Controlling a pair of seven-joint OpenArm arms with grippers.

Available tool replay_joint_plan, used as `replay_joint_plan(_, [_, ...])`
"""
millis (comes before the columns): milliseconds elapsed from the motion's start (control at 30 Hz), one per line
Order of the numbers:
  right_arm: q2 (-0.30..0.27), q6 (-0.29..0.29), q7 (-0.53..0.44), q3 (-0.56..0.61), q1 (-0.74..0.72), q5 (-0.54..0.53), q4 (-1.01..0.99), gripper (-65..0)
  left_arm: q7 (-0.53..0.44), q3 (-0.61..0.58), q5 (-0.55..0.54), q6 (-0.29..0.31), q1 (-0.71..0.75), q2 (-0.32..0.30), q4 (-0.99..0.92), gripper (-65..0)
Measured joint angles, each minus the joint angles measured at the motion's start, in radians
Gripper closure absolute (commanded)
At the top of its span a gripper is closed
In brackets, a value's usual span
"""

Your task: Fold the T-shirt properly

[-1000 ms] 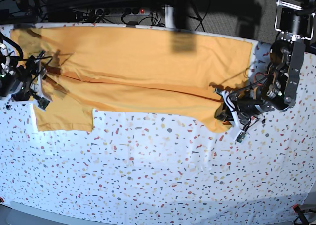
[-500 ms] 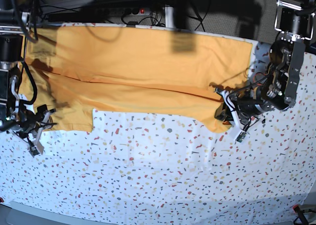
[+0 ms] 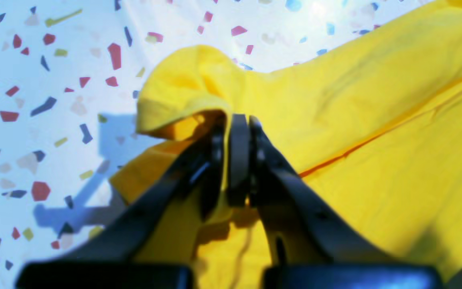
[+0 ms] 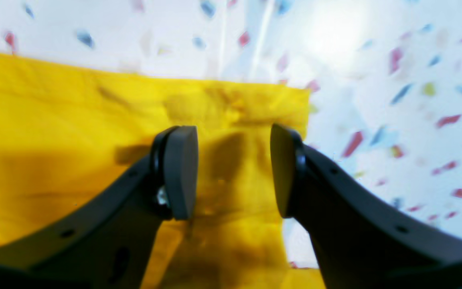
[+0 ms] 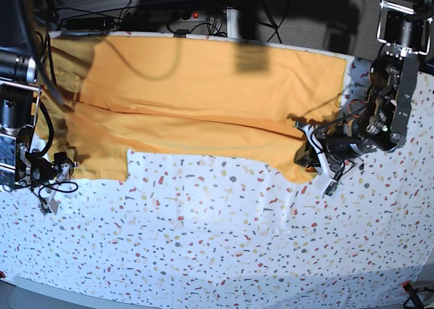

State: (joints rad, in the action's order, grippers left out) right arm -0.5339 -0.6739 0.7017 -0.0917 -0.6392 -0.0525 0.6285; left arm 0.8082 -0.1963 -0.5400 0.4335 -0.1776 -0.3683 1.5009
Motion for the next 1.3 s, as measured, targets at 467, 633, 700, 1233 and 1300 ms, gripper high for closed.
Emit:
replay_joint_plan(467, [0.002,0.006,-0.020,0.000,-0.001,-0.006,-0.059,0.0,0.008,0.000,0.018,0.000,0.000,0.000,0.000,0.0])
replay_joint_plan(633, [0.002,0.006,-0.021,0.000,0.000,-0.006,-0.060,0.0,0.092,0.000,0.050,0.000,0.000,-0.003,0.000,-23.2])
replay_joint_plan(700, [0.002,0.006,-0.021,0.000,-0.001,-0.006,-0.060,0.0,0.155,0.000,0.050,0.000,0.000,-0.003,0.000,-24.1])
replay_joint_plan(1233, [0.002,0.006,-0.021,0.000,-0.001,-0.006,-0.060,0.0,0.112,0.000,0.050,-0.091,-0.072,-0.003,0.000,-24.1])
replay_joint_plan(1300, [0.002,0.006,-0.021,0.000,-0.001,-0.006,-0.060,0.0,0.118,0.000,0.050,-0.091,-0.090,-0.003,0.000,-24.1])
